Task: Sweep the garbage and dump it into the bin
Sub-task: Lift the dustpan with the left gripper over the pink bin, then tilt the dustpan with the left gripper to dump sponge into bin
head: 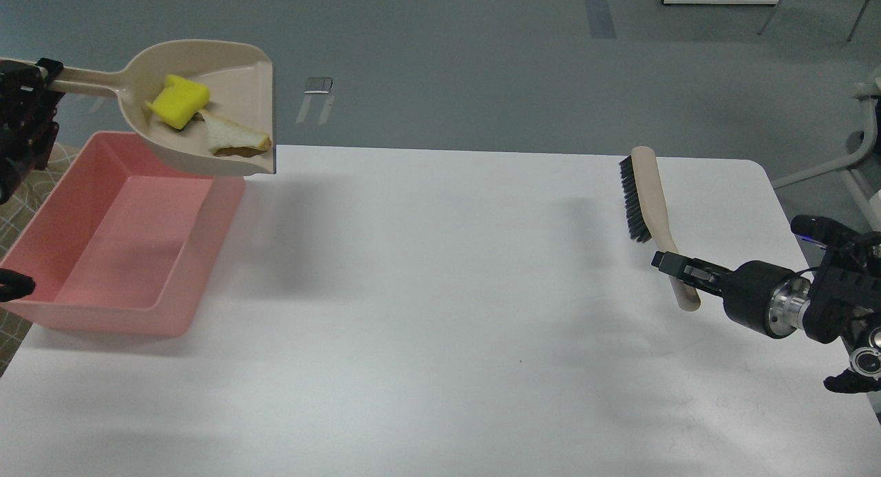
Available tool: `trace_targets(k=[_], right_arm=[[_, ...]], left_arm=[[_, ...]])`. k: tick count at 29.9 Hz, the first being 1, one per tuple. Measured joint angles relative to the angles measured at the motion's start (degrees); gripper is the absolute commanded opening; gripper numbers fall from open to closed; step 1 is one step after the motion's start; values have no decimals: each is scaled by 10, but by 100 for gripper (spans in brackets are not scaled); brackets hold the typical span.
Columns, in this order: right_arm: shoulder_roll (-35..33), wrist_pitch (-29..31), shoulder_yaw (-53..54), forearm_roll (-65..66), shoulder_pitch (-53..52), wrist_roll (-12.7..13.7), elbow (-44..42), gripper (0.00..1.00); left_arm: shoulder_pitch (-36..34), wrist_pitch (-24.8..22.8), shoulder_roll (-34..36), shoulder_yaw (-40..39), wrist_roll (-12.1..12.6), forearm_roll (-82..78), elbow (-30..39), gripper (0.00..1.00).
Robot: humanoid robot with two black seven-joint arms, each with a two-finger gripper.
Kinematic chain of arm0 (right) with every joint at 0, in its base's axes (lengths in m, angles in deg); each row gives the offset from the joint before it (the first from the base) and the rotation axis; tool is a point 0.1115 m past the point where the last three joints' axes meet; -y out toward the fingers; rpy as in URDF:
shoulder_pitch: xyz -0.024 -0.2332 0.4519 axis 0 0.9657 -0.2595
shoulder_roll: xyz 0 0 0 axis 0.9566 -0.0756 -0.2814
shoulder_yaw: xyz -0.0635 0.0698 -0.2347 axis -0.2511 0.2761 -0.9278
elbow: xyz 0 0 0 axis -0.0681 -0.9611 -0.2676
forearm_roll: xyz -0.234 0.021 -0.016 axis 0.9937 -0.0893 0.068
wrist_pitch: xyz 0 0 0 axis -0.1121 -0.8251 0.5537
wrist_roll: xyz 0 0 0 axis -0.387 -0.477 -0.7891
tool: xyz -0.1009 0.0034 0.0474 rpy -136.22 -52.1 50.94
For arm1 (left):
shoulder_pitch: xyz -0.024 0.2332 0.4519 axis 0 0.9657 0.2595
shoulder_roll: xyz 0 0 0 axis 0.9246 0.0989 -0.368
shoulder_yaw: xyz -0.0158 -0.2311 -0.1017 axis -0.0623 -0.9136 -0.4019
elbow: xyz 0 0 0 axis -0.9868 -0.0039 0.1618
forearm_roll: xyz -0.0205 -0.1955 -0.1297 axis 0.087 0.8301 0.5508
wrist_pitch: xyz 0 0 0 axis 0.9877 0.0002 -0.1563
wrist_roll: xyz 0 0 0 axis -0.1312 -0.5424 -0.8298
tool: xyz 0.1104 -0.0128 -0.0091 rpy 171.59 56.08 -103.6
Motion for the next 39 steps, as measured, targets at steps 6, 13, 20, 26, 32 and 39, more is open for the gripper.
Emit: trace_targets(k=[6,13,20,26,32,39], right_arm=[[1,-1,0,0,2,0,2,0],[1,-3,0,0,2,0,5,0],[0,-7,1,0,5,0,7,0],[1,-8,1,0,6,0,7,0],[1,-8,1,0,6,0,7,0],[1,-8,2,0,6,0,8,0]], left_arm=[[39,-37,80,-8,-44,0,-26,0],[49,-74,100,-8,-67,13,-86,0],[53,-104,95,-6,-88,52,-179,0],[63,-111,99,2,-120,30,-218,0],[65,-110,119,3,-151,-46,-215,0],[64,-81,125,3,-184,-157,-213,0]])
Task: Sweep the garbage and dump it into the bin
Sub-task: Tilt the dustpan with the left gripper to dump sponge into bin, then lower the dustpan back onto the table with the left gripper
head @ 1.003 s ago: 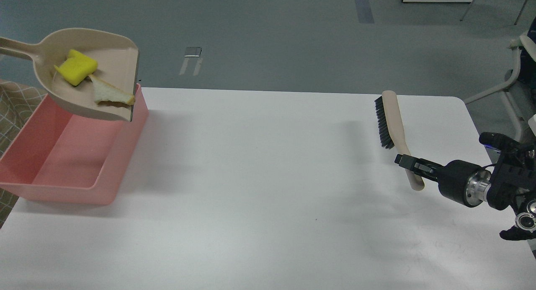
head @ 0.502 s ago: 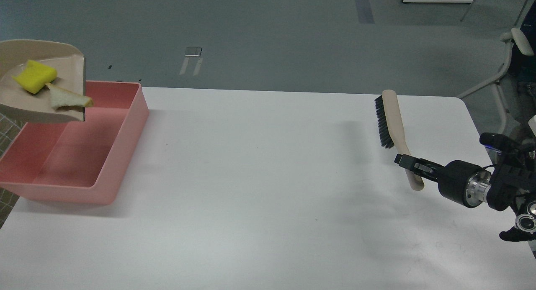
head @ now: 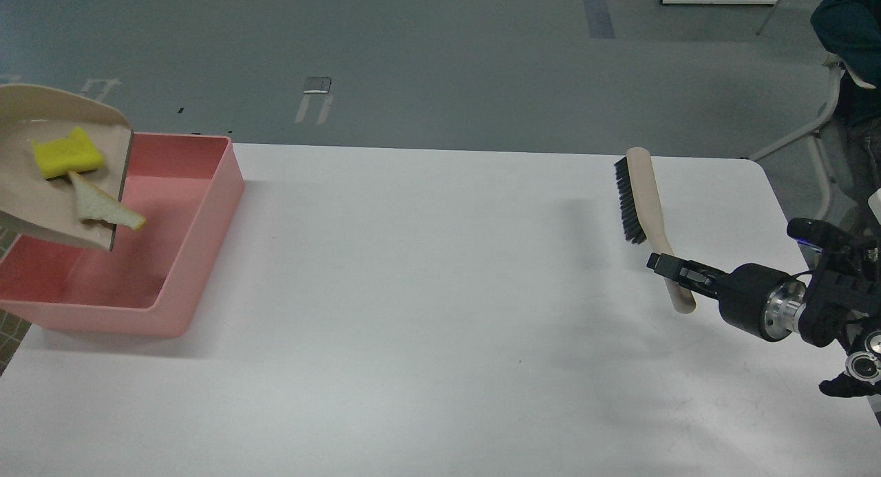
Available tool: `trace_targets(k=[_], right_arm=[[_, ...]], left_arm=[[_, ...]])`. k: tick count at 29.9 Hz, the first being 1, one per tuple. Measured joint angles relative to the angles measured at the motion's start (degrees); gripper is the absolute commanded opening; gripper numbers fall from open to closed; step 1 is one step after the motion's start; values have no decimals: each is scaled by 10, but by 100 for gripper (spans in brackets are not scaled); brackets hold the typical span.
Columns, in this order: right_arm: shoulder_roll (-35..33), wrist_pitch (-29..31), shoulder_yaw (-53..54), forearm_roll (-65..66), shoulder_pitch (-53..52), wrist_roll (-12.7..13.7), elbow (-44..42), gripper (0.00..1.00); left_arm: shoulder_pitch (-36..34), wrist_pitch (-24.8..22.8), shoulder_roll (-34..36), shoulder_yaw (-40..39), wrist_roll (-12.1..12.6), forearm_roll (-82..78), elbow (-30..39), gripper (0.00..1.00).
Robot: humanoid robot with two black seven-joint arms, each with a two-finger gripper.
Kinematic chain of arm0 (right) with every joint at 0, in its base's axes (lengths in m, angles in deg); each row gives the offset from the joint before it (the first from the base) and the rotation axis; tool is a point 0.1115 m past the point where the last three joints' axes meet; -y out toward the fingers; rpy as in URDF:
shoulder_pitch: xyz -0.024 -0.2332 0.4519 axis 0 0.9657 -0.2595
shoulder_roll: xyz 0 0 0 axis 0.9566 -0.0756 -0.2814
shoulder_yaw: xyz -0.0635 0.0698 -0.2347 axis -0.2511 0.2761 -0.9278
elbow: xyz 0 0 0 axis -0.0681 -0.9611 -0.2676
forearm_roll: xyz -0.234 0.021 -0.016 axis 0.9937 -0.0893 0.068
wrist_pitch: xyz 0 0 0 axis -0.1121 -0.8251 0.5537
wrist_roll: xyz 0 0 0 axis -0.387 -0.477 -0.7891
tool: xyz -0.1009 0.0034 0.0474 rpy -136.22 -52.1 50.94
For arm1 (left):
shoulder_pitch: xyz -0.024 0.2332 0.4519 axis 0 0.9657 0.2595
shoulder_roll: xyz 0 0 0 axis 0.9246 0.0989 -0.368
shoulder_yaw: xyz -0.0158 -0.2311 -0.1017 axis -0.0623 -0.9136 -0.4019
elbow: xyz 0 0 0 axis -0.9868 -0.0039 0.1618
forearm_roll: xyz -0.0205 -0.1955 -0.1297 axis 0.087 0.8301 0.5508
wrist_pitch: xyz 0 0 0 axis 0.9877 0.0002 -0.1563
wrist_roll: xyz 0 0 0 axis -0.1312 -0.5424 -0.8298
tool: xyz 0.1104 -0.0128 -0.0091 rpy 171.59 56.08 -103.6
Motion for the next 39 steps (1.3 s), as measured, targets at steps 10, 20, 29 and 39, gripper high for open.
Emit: trace_targets(k=[10,20,29,39], right_arm=[[8,0,0,0,0,0,-2,0],[10,0,1,0,0,0,-2,0],[10,0,1,0,0,0,-3,0],[6,3,1,0,0,-6,-10,0]], left_arm=[[-1,48,3,1,-14,-136,14,0],[-74,6,3,-4,-8,-49,19,0],[-178,-50,-44,-2,64,34,28,0],[-247,-41,-220,16,138,12,59,0]])
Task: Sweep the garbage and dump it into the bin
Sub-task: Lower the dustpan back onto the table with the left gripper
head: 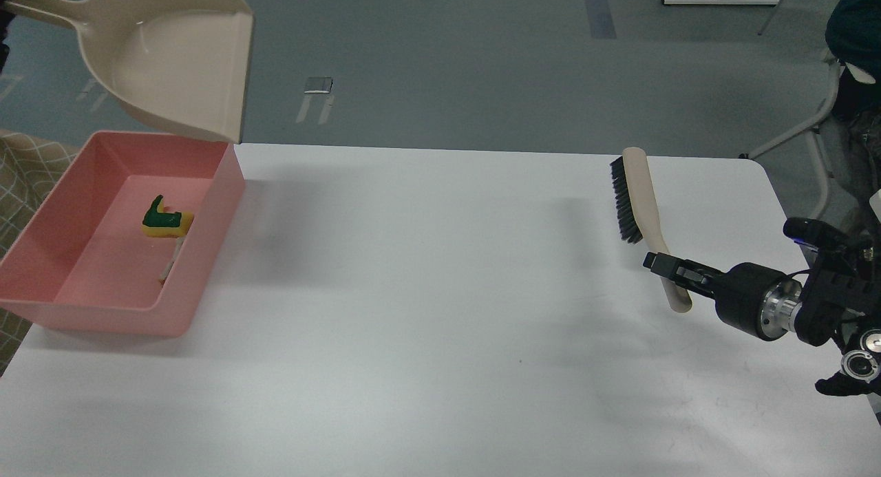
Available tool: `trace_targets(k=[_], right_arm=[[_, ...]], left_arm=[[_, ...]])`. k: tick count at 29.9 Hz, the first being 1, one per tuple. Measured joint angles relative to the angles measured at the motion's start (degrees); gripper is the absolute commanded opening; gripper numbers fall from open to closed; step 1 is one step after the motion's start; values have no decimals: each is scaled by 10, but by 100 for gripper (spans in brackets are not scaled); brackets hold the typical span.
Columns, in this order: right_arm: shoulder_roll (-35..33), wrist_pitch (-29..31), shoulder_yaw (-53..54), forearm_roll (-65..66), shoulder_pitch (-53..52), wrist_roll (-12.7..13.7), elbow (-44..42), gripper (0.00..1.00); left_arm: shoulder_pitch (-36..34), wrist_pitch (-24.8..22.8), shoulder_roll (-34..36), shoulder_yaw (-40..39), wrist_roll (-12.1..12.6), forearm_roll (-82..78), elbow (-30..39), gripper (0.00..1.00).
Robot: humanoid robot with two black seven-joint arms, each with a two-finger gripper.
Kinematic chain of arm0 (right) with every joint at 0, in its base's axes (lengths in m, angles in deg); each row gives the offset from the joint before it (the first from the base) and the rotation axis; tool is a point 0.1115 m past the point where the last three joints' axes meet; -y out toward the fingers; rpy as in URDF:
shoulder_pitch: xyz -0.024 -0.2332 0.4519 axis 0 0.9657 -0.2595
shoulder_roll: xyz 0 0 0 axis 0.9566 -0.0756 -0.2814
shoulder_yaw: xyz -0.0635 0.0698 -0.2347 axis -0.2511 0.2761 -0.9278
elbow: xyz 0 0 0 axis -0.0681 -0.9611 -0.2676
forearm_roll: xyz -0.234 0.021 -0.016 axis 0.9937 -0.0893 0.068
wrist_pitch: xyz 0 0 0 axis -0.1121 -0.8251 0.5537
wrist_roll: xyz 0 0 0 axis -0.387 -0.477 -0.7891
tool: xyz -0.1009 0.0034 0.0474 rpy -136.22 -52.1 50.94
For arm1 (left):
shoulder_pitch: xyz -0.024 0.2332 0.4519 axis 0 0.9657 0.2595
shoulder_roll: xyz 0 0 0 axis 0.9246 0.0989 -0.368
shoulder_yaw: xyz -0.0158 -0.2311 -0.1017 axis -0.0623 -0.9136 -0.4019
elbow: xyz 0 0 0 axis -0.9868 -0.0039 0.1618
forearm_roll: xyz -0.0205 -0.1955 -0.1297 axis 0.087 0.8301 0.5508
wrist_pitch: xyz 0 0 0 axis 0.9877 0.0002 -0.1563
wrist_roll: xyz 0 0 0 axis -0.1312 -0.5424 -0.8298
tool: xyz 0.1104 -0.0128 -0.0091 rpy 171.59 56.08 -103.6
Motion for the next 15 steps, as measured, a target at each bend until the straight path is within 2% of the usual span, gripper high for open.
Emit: trace_targets(k=[7,15], right_arm=[[1,1,-1,0,5,-2,-9,0],[3,0,-1,0,13,-2,-13,0]], left_arm=[[-41,54,-101,93,21,-25,6,0],[-52,177,-212,198,27,-27,8,0]])
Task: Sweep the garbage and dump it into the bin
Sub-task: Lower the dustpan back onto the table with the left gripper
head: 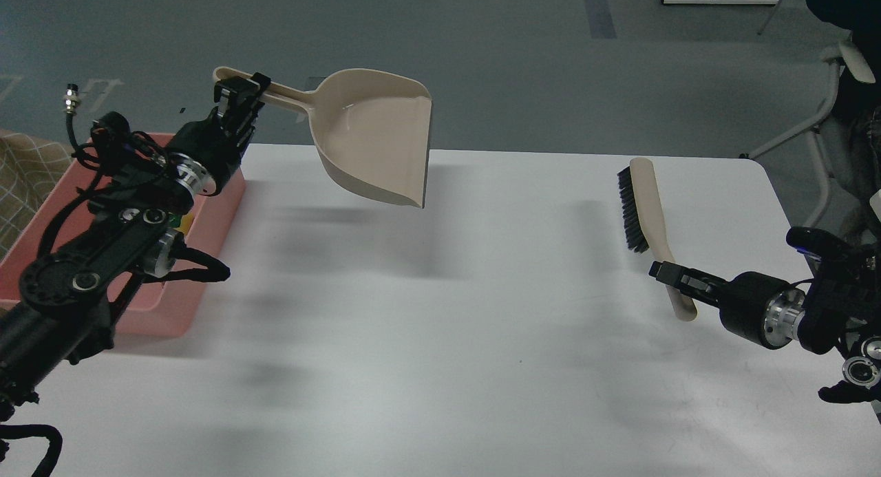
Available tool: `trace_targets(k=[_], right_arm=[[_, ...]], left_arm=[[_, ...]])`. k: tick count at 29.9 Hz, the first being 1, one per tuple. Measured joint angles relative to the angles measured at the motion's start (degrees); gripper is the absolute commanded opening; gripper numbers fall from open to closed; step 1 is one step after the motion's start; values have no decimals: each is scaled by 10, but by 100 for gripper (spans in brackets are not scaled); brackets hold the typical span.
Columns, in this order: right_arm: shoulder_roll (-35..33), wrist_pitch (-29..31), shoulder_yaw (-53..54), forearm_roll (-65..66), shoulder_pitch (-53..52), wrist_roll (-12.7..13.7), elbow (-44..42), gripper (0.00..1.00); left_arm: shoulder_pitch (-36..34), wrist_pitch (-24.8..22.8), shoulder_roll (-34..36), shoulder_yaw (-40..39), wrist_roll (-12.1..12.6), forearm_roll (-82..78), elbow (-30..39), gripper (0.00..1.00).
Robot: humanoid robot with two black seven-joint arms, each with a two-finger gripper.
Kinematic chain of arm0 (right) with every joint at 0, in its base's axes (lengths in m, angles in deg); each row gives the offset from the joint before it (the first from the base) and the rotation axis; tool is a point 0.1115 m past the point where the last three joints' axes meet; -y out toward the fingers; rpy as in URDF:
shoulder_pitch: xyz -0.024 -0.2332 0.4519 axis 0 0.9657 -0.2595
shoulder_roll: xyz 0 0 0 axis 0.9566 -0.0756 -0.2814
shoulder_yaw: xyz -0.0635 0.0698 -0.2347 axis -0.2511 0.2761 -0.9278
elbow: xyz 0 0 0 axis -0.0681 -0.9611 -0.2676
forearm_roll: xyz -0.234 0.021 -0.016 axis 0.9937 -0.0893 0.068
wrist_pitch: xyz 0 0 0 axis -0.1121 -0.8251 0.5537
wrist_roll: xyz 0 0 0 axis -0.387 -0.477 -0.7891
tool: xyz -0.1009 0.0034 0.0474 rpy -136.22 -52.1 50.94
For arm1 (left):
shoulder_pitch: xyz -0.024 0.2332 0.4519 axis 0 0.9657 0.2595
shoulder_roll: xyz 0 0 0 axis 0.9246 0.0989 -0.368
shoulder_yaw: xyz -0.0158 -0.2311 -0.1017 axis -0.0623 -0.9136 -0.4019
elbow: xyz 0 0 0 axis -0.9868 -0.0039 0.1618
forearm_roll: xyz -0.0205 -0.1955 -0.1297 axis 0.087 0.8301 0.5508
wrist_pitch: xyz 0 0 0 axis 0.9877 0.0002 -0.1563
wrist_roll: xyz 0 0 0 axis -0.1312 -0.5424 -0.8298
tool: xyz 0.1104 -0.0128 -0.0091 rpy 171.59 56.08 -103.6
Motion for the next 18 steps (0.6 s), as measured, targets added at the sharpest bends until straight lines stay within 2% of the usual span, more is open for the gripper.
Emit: trace_targets(k=[6,9,18], right_arm=[[1,0,0,0,3,0,-1,0],[1,0,0,0,5,1,-1,0],[1,0,0,0,7,1,0,0]], left_arm=[[4,90,-52,76,-1,0,0,0],[12,118,-67,95,-2,-1,0,0],[67,150,-77,106,-4,-37,13,0]])
